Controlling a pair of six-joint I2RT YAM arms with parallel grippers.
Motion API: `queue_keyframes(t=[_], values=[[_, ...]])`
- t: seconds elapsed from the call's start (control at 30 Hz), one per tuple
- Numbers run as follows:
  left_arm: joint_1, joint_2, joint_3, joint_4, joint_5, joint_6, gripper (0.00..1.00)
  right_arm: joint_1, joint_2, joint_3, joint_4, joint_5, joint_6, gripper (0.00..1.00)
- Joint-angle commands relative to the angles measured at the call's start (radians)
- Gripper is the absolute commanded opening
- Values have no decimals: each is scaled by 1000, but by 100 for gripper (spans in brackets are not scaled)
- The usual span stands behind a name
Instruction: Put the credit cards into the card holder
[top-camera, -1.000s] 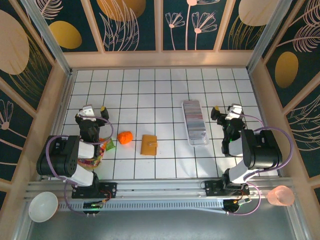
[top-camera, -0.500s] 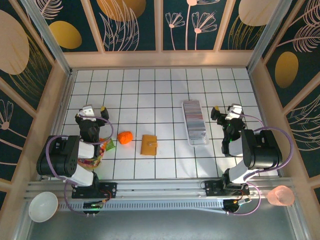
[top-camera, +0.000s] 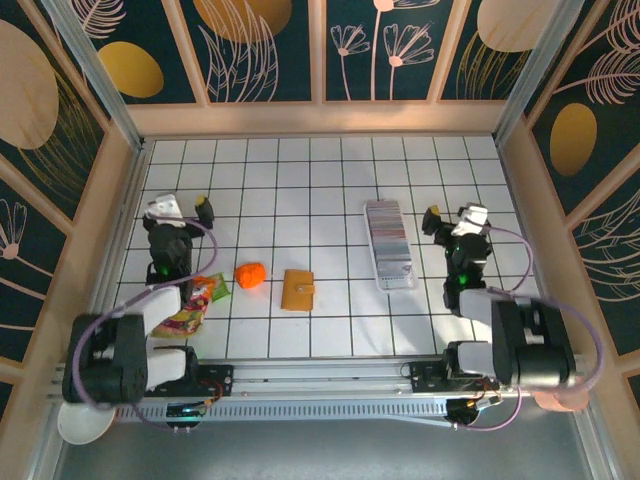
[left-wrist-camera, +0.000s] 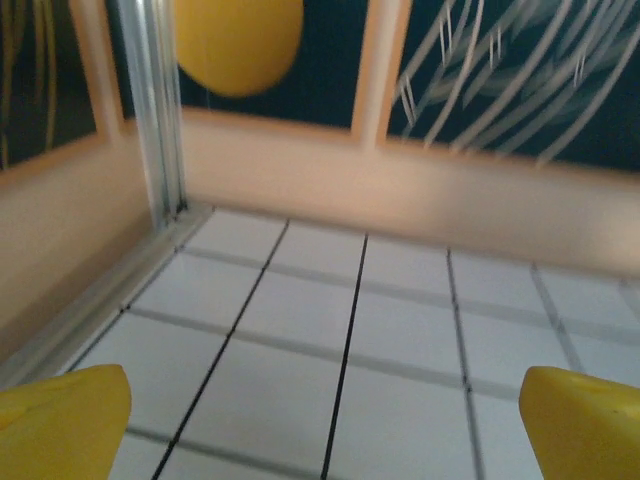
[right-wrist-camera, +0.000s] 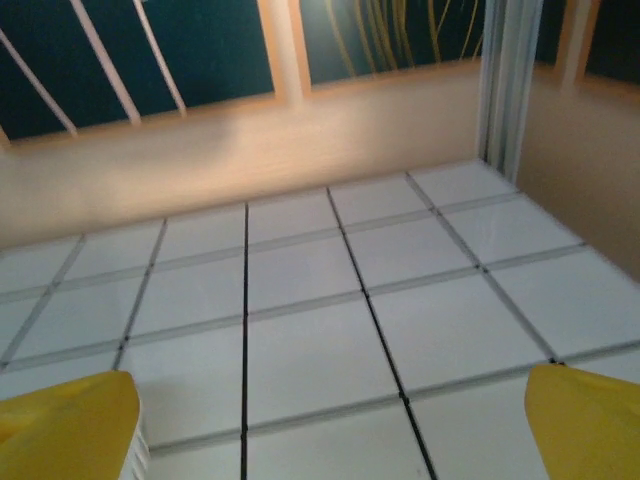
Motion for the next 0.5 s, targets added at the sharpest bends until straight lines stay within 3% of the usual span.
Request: queue_keyframes(t=[0.0,0.07,0.1,0.17,0.23,0.37,0.47], values=[[6,-164,59,-274,-66,-224,99,-10,-154,150,-477,85,174,99],[6,-270,105,-468,-6,-448,99,-35,-195,261,-803,148,360,99],[6,-311,115,-499,82,-458,99,-65,-195,306,-914,141,425,99],[6,-385,82,-449,225,-543,99,-156,-187,389,-1079,-43,444,95],[6,-428,53,-410,306,-640,99,-192,-206,428,-1175,-131,458,89],[6,-367,204,-736,435,-619,97,-155,-315,455,-1255,-305,445,81],[-2,-278,265,-887,602,-590,89,-16,-360,486,-1314,-303,473,73]])
